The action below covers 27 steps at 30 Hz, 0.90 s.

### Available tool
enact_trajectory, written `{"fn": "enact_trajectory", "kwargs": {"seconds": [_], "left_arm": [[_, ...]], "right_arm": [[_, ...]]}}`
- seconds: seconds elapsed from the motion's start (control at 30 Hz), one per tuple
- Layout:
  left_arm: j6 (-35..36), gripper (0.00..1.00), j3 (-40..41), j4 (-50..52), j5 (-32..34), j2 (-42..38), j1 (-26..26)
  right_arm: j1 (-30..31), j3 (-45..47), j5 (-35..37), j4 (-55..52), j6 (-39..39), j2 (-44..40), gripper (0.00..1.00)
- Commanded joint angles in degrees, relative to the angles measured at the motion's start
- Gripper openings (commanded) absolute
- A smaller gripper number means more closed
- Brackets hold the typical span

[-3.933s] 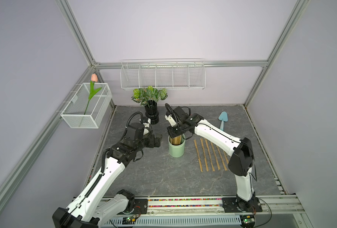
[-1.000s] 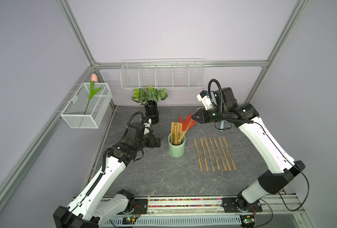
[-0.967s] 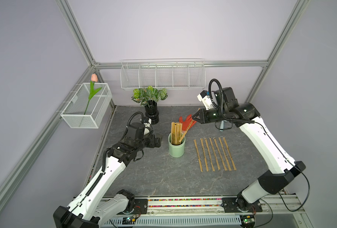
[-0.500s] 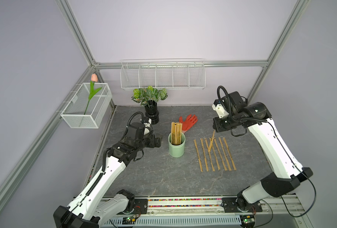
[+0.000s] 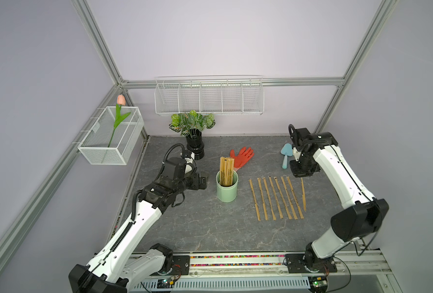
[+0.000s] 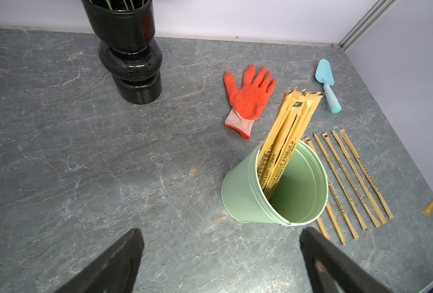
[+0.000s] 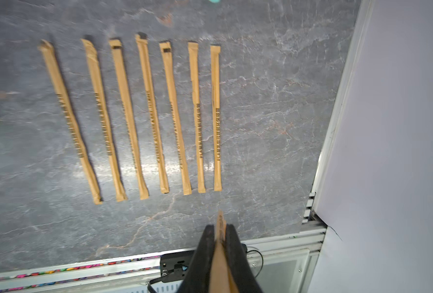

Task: Take the straws out of the storage container
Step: Place the straw at the center of the board.

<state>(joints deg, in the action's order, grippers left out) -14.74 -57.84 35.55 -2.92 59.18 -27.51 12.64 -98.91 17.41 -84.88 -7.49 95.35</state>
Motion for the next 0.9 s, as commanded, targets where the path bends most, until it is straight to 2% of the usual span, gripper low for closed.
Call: {"fn": "enact_trajectory", "kwargs": {"seconds": [0.0,0.03,0.37,0.87], "left_arm": [[0.2,1.00,-0.8,1.0,-0.5,0.2,-0.3],[0.2,1.00,-0.8,1.1,-0.5,0.3,-0.3],[0.3,1.00,-0.9,1.2,-0.2,0.0,-0.3],[0.3,1.00,-0.9,1.2,0.0,-0.2,-0.3]], "right_arm": [[-0.5,0.7,3.7,-1.9,0.9,3.3,0.13],[-2.1,0.2,4.6,-2.2,0.7,4.7,0.13],[-4.7,-3.8,6.3,-3.6,0.5,16.0,0.13],[-7.8,-2.6,4.9,-0.7,0.9,24.4,0.14]]}}
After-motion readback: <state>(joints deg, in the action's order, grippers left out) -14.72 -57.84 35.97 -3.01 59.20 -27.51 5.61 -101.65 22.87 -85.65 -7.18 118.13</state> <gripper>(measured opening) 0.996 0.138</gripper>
